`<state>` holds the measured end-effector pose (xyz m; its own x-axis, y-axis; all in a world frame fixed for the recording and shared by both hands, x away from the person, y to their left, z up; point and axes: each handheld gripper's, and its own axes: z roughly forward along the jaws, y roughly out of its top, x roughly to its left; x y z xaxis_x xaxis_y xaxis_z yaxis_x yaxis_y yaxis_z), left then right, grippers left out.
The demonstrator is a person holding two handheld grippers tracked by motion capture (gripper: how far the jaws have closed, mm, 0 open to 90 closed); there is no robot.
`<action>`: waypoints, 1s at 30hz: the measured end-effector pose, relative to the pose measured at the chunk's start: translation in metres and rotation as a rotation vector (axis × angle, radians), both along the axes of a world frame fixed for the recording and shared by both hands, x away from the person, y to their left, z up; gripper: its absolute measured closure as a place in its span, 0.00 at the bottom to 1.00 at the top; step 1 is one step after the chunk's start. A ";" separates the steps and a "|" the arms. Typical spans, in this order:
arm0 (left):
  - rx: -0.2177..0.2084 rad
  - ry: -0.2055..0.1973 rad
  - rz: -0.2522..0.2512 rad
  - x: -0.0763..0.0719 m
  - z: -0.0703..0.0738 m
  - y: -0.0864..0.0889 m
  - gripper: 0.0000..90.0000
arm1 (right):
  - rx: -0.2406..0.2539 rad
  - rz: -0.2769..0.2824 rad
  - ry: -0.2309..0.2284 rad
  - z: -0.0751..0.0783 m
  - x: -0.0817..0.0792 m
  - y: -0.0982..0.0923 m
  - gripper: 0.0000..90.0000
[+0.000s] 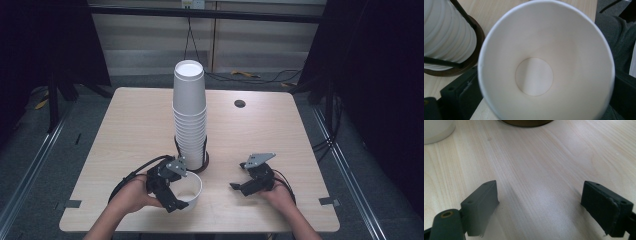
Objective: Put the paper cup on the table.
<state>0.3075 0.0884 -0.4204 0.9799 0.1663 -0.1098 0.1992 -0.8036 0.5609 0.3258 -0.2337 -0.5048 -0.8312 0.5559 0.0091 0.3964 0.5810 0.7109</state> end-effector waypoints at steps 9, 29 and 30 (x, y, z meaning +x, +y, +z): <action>-0.036 0.000 0.021 -0.003 -0.001 0.012 0.00 | 0.000 0.000 0.000 0.000 0.000 0.000 0.15; -0.056 -0.035 0.092 -0.004 -0.014 0.045 0.04 | 0.000 0.000 0.000 0.000 0.000 0.000 0.15; -0.055 -0.037 0.095 -0.004 -0.015 0.046 0.05 | 0.000 0.000 0.000 0.000 0.000 0.000 0.15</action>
